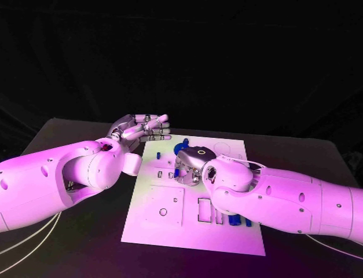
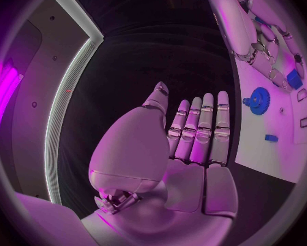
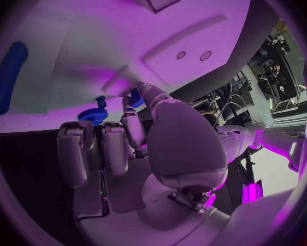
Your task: Assemble the parts on the task board
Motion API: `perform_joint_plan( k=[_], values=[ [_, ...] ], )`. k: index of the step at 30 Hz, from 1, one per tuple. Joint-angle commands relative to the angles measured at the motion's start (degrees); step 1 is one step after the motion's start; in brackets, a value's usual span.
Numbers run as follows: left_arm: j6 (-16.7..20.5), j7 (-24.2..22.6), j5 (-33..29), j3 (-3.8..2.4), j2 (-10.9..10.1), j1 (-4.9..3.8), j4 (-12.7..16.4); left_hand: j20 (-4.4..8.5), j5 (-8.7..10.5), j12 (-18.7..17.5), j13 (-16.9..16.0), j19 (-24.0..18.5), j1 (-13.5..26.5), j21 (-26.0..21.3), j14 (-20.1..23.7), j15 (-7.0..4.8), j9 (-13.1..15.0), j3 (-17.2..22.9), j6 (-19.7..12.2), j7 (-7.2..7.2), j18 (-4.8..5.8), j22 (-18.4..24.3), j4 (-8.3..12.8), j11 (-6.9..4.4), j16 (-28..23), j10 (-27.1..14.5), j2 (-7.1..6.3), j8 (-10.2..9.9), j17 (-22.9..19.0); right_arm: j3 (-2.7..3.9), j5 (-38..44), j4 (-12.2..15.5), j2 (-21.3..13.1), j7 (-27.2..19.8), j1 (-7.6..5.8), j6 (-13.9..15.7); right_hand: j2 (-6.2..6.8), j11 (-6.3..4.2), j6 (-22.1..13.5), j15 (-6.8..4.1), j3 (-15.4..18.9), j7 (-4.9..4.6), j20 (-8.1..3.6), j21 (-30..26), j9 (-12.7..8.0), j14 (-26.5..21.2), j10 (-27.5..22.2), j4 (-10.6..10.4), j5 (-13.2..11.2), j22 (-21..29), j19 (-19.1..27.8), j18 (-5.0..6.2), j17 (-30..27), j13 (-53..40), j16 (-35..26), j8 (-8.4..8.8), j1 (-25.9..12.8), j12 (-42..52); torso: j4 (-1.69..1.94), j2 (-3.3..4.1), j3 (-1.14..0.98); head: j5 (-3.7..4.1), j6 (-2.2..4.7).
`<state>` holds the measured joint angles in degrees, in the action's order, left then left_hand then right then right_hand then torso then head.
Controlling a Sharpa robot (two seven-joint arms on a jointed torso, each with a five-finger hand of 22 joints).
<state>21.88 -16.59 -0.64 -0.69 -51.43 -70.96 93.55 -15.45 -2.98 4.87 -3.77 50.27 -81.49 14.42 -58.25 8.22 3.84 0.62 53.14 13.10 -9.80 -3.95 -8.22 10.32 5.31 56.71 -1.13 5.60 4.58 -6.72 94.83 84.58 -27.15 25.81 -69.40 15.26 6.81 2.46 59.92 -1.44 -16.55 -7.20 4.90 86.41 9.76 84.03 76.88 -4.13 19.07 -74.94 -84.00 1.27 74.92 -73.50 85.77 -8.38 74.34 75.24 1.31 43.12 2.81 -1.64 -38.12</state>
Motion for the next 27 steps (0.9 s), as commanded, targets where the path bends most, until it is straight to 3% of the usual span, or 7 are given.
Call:
perform_joint_plan(
  k=[1,27],
  values=[
    [-1.0,-0.1,-0.1,-0.04,0.1,-0.05,0.1,-0.09,0.03,-0.2,0.0,0.4,0.1,-0.4,0.0,0.49,0.0,-0.3,0.2,0.07,-0.82,0.1,0.1,0.34,-0.3,-0.1,0.48,-0.2,-0.1,-0.04,0.8,0.2,-0.1,0.1,0.05,0.8,-0.22,0.09,-0.3,-0.04,-0.1,-0.10,-0.11,-0.2,-0.1,4.0,0.2,-0.3,0.0,-11.8,-3.0,-0.09,6.3,-0.1,-0.1,0.27,-0.6,-0.1,0.03,-0.01,0.00,-0.06,0.02],
    [-1.0,-0.1,-0.1,-0.04,0.0,-0.05,0.2,-0.09,0.03,-0.2,0.0,0.4,0.1,-0.4,0.0,0.49,0.0,-0.3,0.2,0.07,-0.82,0.1,0.1,0.34,-0.3,-0.1,0.48,-0.2,-0.1,-0.04,0.4,0.2,-0.2,0.2,0.04,-1.1,0.08,0.14,-0.3,0.00,0.0,-0.15,-0.07,-0.4,-0.1,3.9,0.0,-0.3,0.2,-11.7,-2.9,-0.03,6.1,0.1,-0.2,0.29,-0.9,-0.3,-0.03,-0.01,0.03,0.02,-0.04]
  ],
)
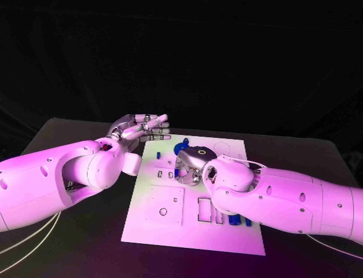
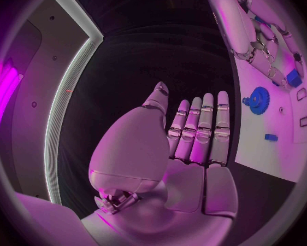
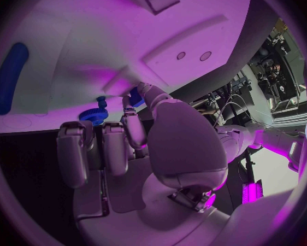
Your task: Assemble the parts on the task board
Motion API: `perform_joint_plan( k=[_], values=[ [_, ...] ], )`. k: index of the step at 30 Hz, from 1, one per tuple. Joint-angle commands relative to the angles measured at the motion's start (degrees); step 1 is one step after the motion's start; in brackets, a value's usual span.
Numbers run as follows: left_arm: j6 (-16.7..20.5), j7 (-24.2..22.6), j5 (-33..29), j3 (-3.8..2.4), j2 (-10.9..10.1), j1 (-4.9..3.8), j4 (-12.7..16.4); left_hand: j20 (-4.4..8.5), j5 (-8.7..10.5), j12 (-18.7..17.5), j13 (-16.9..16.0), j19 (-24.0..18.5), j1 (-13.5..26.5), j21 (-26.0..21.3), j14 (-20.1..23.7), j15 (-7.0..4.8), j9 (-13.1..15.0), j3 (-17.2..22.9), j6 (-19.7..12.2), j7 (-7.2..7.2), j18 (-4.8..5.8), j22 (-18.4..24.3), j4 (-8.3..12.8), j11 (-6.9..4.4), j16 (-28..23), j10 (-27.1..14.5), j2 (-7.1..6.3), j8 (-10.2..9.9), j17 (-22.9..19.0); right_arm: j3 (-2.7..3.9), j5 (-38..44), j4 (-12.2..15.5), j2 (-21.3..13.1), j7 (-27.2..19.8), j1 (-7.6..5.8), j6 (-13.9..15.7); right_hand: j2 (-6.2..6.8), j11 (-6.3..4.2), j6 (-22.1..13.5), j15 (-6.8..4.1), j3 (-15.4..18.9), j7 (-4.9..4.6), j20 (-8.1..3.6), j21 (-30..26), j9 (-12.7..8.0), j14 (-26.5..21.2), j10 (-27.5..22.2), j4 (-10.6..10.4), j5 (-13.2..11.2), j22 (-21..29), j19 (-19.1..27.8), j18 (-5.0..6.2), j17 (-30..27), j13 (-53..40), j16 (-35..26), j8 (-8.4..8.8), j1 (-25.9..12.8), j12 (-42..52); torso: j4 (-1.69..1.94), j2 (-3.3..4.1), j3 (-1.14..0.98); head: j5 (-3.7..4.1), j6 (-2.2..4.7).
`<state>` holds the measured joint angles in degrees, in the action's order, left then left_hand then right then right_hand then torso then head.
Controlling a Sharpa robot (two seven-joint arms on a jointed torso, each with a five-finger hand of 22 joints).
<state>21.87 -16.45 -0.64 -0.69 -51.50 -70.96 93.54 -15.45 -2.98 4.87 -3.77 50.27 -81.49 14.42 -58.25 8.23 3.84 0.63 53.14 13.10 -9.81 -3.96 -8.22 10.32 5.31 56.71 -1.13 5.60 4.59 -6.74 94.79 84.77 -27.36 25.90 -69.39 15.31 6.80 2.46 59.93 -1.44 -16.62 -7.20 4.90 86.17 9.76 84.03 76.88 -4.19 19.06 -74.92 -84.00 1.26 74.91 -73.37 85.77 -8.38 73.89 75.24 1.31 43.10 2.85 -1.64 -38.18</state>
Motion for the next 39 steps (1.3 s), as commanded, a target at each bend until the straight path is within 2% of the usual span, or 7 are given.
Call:
perform_joint_plan(
  k=[1,29,32,33,35,37,39],
  values=[
    [-1.0,-0.2,-0.1,-0.04,0.0,-0.05,0.2,-0.09,0.03,-0.2,0.0,0.4,0.1,-0.4,0.0,0.49,0.0,-0.3,0.2,0.06,-0.82,0.1,0.1,0.34,-0.3,-0.1,0.48,-0.2,-0.1,-0.01,0.4,0.0,0.0,0.0,0.02,-1.1,0.08,0.14,-0.3,0.00,0.1,-0.15,-0.07,-0.2,-0.1,3.9,0.0,-0.3,0.2,-11.7,-2.8,-0.03,6.1,0.0,-0.2,0.29,-0.4,-0.3,-0.03,0.00,0.00,0.02,0.02],
    [-1.0,0.1,-0.1,-0.04,0.0,-0.05,0.1,-0.10,0.03,-0.3,0.0,0.4,0.2,-0.4,0.1,0.51,0.0,-0.4,0.2,0.07,-0.82,0.1,0.1,0.36,-0.5,-0.1,0.48,-0.3,-0.1,-0.02,0.6,0.1,-0.1,0.1,0.02,0.3,2.67,1.62,-5.9,1.17,2.2,-1.78,0.87,-2.2,-1.4,3.5,-3.6,-1.3,-1.0,-10.2,-1.4,0.52,4.5,3.3,-1.3,3.12,-2.4,-3.5,-0.01,0.01,-0.01,0.12,0.28],
    [-1.0,0.5,0.0,-0.03,0.0,-0.05,0.0,-0.10,0.03,-0.4,0.0,0.4,0.2,-0.5,0.1,0.52,0.0,-0.4,0.1,0.09,-0.82,0.1,0.1,0.38,-0.5,-0.2,0.47,-0.4,-0.1,-0.02,0.6,0.7,-0.7,-0.2,0.02,1.3,3.81,2.90,-11.7,2.26,9.9,-3.23,1.83,-3.4,-3.0,3.5,-6.3,-4.2,-2.7,-9.4,-0.6,0.77,4.6,6.2,-1.2,4.59,-1.8,-5.9,0.01,0.00,-0.05,0.14,0.29],
    [-1.1,0.8,0.3,-0.03,0.0,-0.05,-0.1,-0.10,0.03,-0.4,0.0,0.5,0.2,-0.5,0.0,0.50,0.0,-0.4,0.1,0.08,-0.82,0.1,0.1,0.38,-0.5,-0.2,0.45,-0.4,-0.1,-0.02,0.5,1.1,-1.1,-0.4,0.02,1.9,4.33,3.16,-13.6,2.69,15.6,-3.40,2.05,-3.9,-3.6,3.4,-6.8,-7.2,-2.3,-9.1,-0.3,0.93,4.5,6.7,-1.4,4.63,0.0,-6.1,-0.01,-0.03,-0.06,0.12,0.35],
    [-1.7,1.9,1.2,-0.03,0.0,-0.05,-0.5,0.10,0.01,-0.5,0.0,1.1,0.4,-0.2,-1.2,0.21,0.0,-0.8,0.2,-0.04,-0.86,0.0,0.1,0.24,-0.1,-0.1,0.38,-0.5,0.2,0.00,0.2,2.4,-2.4,-1.3,0.00,3.9,5.73,3.46,-14.7,2.73,20.0,-3.68,2.42,-4.7,-4.0,3.2,-7.4,-12.2,-2.1,-8.5,0.2,1.14,3.7,7.3,-1.8,4.47,2.8,-6.4,-0.03,-0.10,-0.10,0.06,0.43],
    [-2.7,3.7,3.6,-0.03,0.1,-0.05,-1.2,1.19,0.07,0.0,-0.2,4.1,0.8,1.4,-5.2,-0.83,0.1,-1.3,0.9,-0.51,-1.00,-0.7,0.1,-0.36,1.8,1.3,0.28,-0.4,1.2,0.08,-1.4,3.9,-4.2,-4.1,-0.17,6.6,6.38,3.48,-14.9,2.79,20.7,-3.73,2.46,-5.1,-4.2,3.1,-7.6,-12.8,-2.2,-8.3,0.4,1.23,3.5,7.6,-2.0,4.38,3.5,-6.5,-0.17,-0.27,-0.13,-0.06,0.57],
    [-3.7,5.6,6.4,-0.03,0.1,-0.05,-1.9,3.30,-0.12,1.2,-0.7,9.0,1.0,4.2,-11.7,-2.74,0.3,-1.7,2.1,-1.16,-0.82,-1.8,0.1,-1.62,5.3,4.2,0.31,0.0,3.1,0.18,-4.4,5.3,-6.3,-8.0,-0.61,9.1,4.64,3.40,-14.1,2.74,19.5,-3.61,2.48,-6.3,-4.1,2.9,-7.7,-12.7,-2.2,-7.4,1.2,1.56,2.8,7.7,-2.4,3.74,4.6,-6.5,-0.33,-0.51,-0.22,-0.15,0.65]
  ],
)
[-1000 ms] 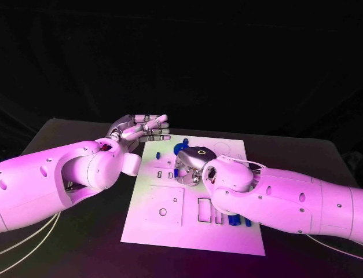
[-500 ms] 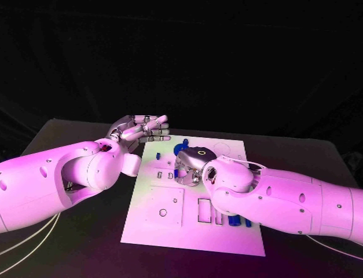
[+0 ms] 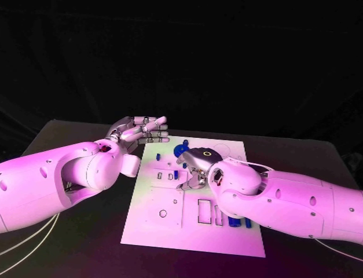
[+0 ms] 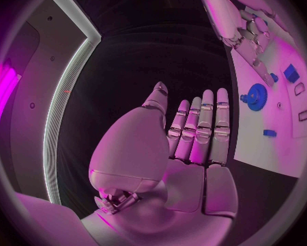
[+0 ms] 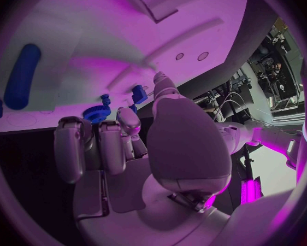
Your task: Assemble the parts on the task board
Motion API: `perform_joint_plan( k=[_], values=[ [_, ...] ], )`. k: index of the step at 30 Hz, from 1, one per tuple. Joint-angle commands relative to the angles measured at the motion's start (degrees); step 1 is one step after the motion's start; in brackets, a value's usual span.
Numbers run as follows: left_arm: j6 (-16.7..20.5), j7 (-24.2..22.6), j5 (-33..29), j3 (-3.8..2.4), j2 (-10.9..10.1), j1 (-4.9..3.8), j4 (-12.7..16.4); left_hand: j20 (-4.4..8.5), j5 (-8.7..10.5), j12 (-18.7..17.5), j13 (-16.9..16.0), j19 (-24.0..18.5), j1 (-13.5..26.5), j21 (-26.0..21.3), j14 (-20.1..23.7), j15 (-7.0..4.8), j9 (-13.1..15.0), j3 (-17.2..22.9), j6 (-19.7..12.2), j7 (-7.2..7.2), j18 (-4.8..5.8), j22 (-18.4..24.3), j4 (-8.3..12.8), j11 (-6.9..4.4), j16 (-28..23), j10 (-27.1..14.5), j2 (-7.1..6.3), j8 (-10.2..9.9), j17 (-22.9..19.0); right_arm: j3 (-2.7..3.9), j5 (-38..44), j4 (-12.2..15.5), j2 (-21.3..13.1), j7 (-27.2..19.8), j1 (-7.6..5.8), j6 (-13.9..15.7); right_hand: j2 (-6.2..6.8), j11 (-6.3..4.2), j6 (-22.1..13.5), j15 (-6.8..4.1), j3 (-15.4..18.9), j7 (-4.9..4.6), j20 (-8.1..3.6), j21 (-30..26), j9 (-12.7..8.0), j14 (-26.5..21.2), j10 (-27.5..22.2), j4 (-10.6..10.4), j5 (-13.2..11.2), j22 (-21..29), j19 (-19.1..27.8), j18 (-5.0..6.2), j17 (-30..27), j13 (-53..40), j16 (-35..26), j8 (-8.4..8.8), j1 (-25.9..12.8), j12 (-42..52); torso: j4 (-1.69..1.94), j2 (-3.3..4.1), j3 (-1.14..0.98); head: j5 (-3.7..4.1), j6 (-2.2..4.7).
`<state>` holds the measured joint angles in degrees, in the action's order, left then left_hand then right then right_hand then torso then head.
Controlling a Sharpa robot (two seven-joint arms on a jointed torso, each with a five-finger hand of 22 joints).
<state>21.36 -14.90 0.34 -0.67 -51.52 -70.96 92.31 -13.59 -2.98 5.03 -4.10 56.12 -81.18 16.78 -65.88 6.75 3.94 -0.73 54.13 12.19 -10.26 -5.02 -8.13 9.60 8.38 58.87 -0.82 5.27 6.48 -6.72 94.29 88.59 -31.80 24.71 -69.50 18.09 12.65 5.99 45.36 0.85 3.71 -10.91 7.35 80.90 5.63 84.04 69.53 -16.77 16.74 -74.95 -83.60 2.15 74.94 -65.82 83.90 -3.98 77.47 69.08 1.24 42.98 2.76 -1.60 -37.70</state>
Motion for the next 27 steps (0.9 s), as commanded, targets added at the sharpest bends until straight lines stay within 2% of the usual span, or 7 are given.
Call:
perform_joint_plan(
  k=[1,5,6,8,13,18,27],
  values=[
    [-3.9,5.4,7.4,-0.05,0.2,-0.06,-1.1,2.28,-0.14,1.6,-0.6,4.6,0.8,2.7,-5.7,-1.88,0.3,-0.6,2.0,-0.58,-0.30,-1.1,-0.1,-1.38,3.2,3.5,0.04,0.7,1.9,0.23,-6.5,2.4,-3.4,-9.9,-0.95,7.4,-2.67,-0.22,1.5,0.40,-1.8,0.17,0.00,-1.8,0.2,2.8,-0.4,0.0,0.2,-6.9,1.3,0.87,2.2,0.3,-0.9,-1.29,1.8,-0.4,-0.38,-0.57,-0.17,-0.30,0.20],
    [-6.8,10.6,13.7,-0.05,0.5,-0.10,-2.6,6.20,-0.37,5.0,-2.5,12.2,2.2,7.9,-15.5,-5.22,0.8,-1.8,5.5,-2.76,0.15,-3.4,-1.1,-4.22,10.8,11.0,0.08,2.2,6.8,0.41,-15.6,5.4,-8.7,-17.5,-2.58,8.7,-5.62,-0.75,4.4,-0.07,-3.8,0.78,-0.35,-7.7,0.6,0.9,-4.2,0.7,0.1,-2.7,5.2,2.36,-3.8,4.4,-4.9,-3.16,4.0,-4.1,-0.82,-1.26,-0.35,-0.96,0.25],
    [-8.2,12.3,15.4,-0.05,0.6,-0.14,-3.0,7.28,-0.09,6.1,-3.2,15.2,3.1,10.4,-18.5,-6.28,0.8,-2.5,6.0,-3.58,-0.03,-4.7,-1.8,-5.11,17.2,12.8,0.00,2.3,12.2,0.44,-18.5,6.1,-10.1,-18.9,-3.12,8.5,-5.89,-1.00,5.2,-0.32,-3.8,1.01,-0.50,-8.8,0.6,0.6,-4.4,0.7,0.1,-1.9,5.8,2.56,-4.7,4.9,-5.7,-3.67,4.0,-4.4,-1.00,-1.52,-0.42,-1.14,0.03],
    [-10.7,15.9,18.6,-0.06,0.9,-0.24,-3.8,9.31,-0.36,9.2,-5.4,19.9,7.1,15.6,-21.7,-7.89,1.2,-4.5,7.4,-4.94,-0.18,-7.5,-4.9,-6.58,46.0,17.1,0.59,2.8,40.5,0.48,-24.5,7.4,-12.9,-20.9,-4.18,8.0,-6.36,-1.32,5.8,-0.62,-3.8,1.35,-0.86,-14.3,0.6,-1.1,-6.1,0.9,0.5,1.9,9.1,3.76,-10.2,7.6,-10.0,-4.26,4.1,-6.7,-1.21,-1.88,-0.55,-1.37,-0.23],
    [-17.3,24.5,28.2,-0.07,2.1,-0.78,-5.5,10.58,0.06,17.8,-14.0,17.7,6.8,25.8,-19.7,-9.46,2.8,-7.5,9.2,-5.61,0.41,-14.6,-7.4,-8.49,66.5,17.7,2.06,3.9,62.0,0.52,-35.3,10.4,-18.7,-23.6,-5.46,7.4,-6.85,-1.58,5.6,-0.83,-3.7,1.55,-1.27,-32.3,-0.1,-5.4,-12.7,1.1,1.1,14.7,17.4,6.87,-28.0,19.9,-26.8,-4.89,4.4,-17.6,-1.57,-2.77,-1.00,-2.08,-0.71],
    [-22.8,33.3,42.2,-0.07,4.5,-2.37,-7.5,11.28,0.13,28.0,-23.7,16.4,6.4,37.2,-20.4,-9.70,5.5,-9.8,11.1,-7.29,0.99,-26.9,-8.1,-9.13,72.8,15.8,2.66,6.4,70.1,0.52,-41.1,11.8,-22.4,-25.2,-5.92,7.7,-7.23,-1.63,5.9,-0.98,-3.7,1.58,-1.26,-44.2,-0.6,-7.3,-12.9,1.4,1.4,23.3,20.8,8.37,-38.8,23.6,-39.5,-5.60,4.8,-20.4,-1.91,-3.42,-1.43,-2.54,-0.92],
    [-28.7,46.9,56.8,0.08,10.6,-3.87,-11.9,12.05,-0.03,49.0,-45.2,18.1,9.1,49.6,-22.4,-10.77,12.0,-13.1,10.3,-8.62,2.80,-42.2,-8.4,-10.19,77.6,16.1,3.28,12.0,77.3,0.48,-43.1,11.9,-25.0,-25.1,-6.12,9.5,-7.16,-1.76,6.1,-1.09,-3.4,1.74,-1.41,-46.9,-0.9,-5.9,-12.6,1.5,3.5,25.4,19.3,8.37,-40.2,25.7,-43.4,-6.39,4.7,-21.0,-1.89,-3.89,-1.78,-2.77,-1.40]
  ],
)
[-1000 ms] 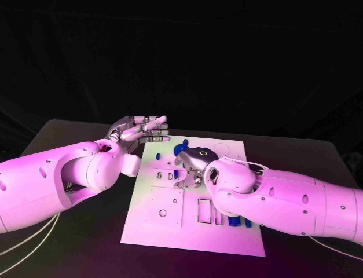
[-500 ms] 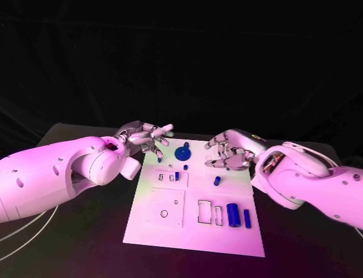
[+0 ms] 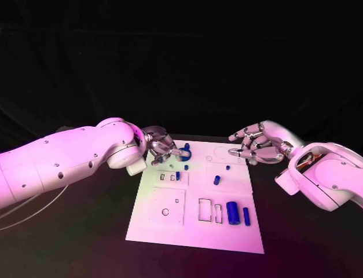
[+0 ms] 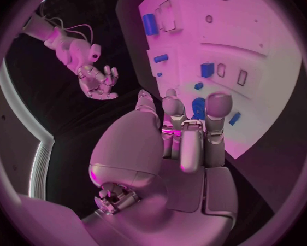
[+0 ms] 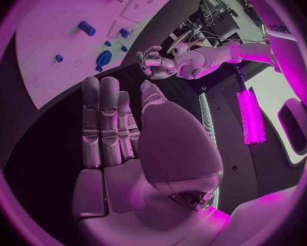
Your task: Assemble the parts on the task board
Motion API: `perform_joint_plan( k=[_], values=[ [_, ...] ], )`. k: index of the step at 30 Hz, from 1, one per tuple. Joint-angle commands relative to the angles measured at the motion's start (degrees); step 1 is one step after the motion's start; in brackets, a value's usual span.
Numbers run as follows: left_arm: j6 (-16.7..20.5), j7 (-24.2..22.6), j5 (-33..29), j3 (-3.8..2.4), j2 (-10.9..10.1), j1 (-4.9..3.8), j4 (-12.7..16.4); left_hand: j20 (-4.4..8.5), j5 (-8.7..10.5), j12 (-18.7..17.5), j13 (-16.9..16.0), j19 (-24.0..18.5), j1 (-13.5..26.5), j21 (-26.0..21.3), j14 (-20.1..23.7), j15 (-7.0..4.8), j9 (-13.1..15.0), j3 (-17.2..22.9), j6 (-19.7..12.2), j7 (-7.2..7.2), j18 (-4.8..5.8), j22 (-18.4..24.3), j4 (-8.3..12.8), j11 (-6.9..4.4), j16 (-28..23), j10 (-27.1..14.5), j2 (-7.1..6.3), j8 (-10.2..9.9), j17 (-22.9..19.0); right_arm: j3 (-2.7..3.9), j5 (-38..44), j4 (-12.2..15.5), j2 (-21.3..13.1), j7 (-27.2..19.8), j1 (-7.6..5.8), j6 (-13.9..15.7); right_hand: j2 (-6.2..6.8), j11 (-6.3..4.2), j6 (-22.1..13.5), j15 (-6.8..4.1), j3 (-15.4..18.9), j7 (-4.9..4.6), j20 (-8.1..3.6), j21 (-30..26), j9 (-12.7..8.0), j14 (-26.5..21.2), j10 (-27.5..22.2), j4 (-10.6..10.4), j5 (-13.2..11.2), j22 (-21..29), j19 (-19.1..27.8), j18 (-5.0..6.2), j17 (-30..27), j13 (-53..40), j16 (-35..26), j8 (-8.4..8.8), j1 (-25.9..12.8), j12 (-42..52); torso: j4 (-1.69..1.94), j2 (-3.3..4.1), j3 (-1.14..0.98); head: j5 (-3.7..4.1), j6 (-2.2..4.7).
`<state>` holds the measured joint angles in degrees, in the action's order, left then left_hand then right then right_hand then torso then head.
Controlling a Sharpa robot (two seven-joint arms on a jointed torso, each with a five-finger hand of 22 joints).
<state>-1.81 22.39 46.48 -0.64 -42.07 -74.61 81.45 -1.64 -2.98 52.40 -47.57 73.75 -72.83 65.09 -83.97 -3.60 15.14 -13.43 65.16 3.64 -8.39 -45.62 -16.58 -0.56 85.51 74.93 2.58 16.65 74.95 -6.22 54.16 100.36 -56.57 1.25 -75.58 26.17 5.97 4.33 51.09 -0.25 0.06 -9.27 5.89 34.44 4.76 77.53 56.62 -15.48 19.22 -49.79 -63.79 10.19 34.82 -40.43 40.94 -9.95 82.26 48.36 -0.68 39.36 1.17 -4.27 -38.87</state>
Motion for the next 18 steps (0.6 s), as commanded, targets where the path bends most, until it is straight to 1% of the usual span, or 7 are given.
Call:
perform_joint_plan(
  k=[1,2,4,6,9,14,18],
  values=[
    [-5.6,10.6,11.4,0.07,1.8,-0.30,-1.6,0.08,0.03,2.3,-2.4,0.4,0.8,1.8,-4.4,-0.51,1.5,-0.5,-1.1,-0.08,1.03,-2.2,0.1,-0.03,0.6,-0.2,-0.10,1.1,9.0,-0.02,-2.9,0.1,-0.3,-1.5,-0.04,1.6,-0.47,-0.12,0.4,0.00,0.2,0.11,0.04,-0.6,-0.1,0.7,0.4,0.2,1.3,0.4,-0.6,0.32,0.0,0.4,-0.7,-0.48,-0.1,-0.3,0.03,-0.28,-0.19,-0.09,-0.23],
    [-5.6,11.4,12.0,0.10,2.5,-0.35,-2.1,0.10,0.02,3.0,-3.2,0.5,1.0,2.5,-4.5,-0.49,2.0,-0.7,-1.3,-0.12,1.13,-3.1,0.0,-0.08,0.8,-0.2,-0.32,1.5,9.4,-0.02,-2.9,0.0,-0.4,-1.4,-0.04,1.8,-0.46,-0.12,0.4,0.00,0.3,0.11,0.03,-0.7,-0.1,0.8,0.4,0.2,1.5,0.5,-0.7,0.32,0.0,0.5,-0.8,-0.53,-0.2,-0.3,0.08,-0.29,-0.21,-0.24,-0.26],
    [-5.7,12.9,12.9,0.16,3.7,-0.43,-3.2,0.19,-0.02,5.3,-5.6,1.4,1.4,4.5,-4.7,-0.58,3.2,-0.8,-1.7,-0.24,1.55,-6.1,0.1,-0.24,1.5,0.2,-0.40,2.6,10.4,-0.03,-2.7,0.0,-0.5,-1.1,-0.05,2.1,-0.45,-0.12,0.4,0.00,0.3,0.12,0.02,-0.7,-0.1,0.8,0.4,0.1,1.6,0.5,-0.8,0.32,0.0,0.5,-0.8,-0.56,-0.2,-0.3,0.07,-0.22,-0.13,-0.32,-0.25],
    [-6.1,14.1,13.5,0.25,4.8,-0.48,-4.3,0.28,-0.02,7.3,-7.6,2.0,1.5,6.1,-5.0,-0.71,4.4,-0.8,-2.0,-0.44,1.88,-8.4,0.1,-0.34,2.1,0.7,-0.23,3.6,11.2,-0.03,-2.5,0.0,-0.6,-0.8,-0.05,2.4,-0.42,-0.13,0.4,-0.02,0.4,0.13,0.01,-0.9,-0.2,1.0,0.4,0.1,1.9,0.6,-0.9,0.32,0.1,0.6,-1.0,-0.63,-0.3,-0.3,0.06,-0.20,-0.10,-0.40,-0.35],
    [-7.3,15.8,14.0,0.49,6.2,-0.53,-5.6,0.36,-0.01,9.3,-9.7,2.5,1.5,7.4,-5.1,-0.80,5.8,-0.8,-2.4,-0.59,2.18,-10.5,0.1,-0.46,2.4,1.1,0.18,4.7,11.8,-0.03,-2.3,0.0,-0.7,-0.6,-0.05,2.8,-0.39,-0.15,0.4,-0.03,0.4,0.15,-0.01,-1.1,-0.2,1.0,0.4,0.0,2.3,0.8,-1.1,0.32,0.0,0.8,-1.3,-0.72,-0.4,-0.3,-0.02,-0.17,-0.04,-0.55,-0.59],
    [-8.6,17.2,14.3,0.69,7.6,-0.57,-7.0,0.53,0.00,11.7,-12.2,2.9,2.3,9.0,-5.4,-1.03,9.1,-1.1,-3.3,-0.95,2.49,-12.8,0.0,-0.77,3.0,1.5,0.58,7.2,12.7,-0.04,-2.1,-0.3,-0.9,-0.4,-0.06,3.5,-0.23,-0.16,0.4,-0.03,0.6,0.17,-0.03,-1.8,-0.3,1.2,0.3,-0.1,3.5,1.2,-1.3,0.29,0.0,1.3,-2.2,-0.97,-0.5,-0.4,-0.17,-0.10,0.00,-0.62,-0.78],
    [-9.3,17.7,14.4,0.75,8.4,-0.58,-7.6,0.60,0.02,12.8,-13.3,3.2,3.2,10.0,-5.5,-1.11,11.0,-1.5,-4.1,-1.06,2.69,-14.2,-0.1,-0.86,3.4,1.8,0.67,8.5,13.4,-0.04,-2.1,-0.5,-1.0,-0.2,-0.06,3.8,-0.18,-0.16,0.3,-0.03,0.6,0.17,-0.03,-2.0,-0.3,1.2,0.2,-0.2,4.0,1.4,-1.4,0.29,0.1,1.5,-2.5,-1.06,-0.6,-0.4,-0.11,-0.10,-0.03,-0.53,-0.95]
  ],
)
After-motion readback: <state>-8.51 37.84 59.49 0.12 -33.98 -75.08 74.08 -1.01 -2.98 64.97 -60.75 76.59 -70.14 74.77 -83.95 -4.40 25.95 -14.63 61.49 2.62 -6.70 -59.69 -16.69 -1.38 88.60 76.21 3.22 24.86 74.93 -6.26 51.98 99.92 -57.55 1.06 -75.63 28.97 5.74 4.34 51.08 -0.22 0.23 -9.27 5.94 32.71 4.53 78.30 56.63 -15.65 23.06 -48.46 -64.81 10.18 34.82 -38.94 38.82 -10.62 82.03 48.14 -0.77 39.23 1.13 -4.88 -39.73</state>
